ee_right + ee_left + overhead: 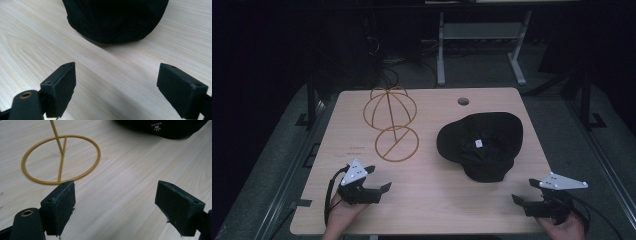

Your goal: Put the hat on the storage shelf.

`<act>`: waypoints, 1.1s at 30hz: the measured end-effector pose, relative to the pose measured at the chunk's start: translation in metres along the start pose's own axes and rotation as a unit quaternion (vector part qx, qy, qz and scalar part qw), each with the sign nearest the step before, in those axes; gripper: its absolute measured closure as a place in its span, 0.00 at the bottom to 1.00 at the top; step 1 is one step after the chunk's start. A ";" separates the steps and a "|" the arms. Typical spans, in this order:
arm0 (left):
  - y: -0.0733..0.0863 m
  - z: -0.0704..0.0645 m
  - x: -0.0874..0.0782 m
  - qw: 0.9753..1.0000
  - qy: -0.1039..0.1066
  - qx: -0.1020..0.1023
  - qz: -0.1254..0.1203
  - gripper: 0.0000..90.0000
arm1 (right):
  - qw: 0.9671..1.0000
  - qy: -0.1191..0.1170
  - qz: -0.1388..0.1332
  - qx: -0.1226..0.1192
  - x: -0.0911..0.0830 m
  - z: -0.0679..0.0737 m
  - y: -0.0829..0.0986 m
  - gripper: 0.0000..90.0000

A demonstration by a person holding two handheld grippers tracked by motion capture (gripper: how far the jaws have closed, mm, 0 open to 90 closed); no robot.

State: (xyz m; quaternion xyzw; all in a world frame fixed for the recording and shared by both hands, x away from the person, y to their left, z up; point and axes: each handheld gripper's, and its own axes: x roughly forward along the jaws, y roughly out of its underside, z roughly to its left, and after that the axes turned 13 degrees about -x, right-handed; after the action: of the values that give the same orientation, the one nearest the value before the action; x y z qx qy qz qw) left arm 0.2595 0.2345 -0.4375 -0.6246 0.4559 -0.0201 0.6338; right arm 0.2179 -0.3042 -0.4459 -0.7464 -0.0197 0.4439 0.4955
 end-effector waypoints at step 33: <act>-0.116 -0.108 0.072 0.982 0.124 0.133 0.052 0.23 | 1.000 -0.021 -0.007 0.013 -0.005 0.006 0.003 0.17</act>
State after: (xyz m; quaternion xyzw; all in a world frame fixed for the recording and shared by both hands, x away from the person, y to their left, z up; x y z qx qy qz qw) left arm 0.2991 0.0827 -0.3620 -0.5027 0.5559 -0.1246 0.6502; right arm 0.2093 -0.3038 -0.4459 -0.7303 -0.0291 0.4559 0.5080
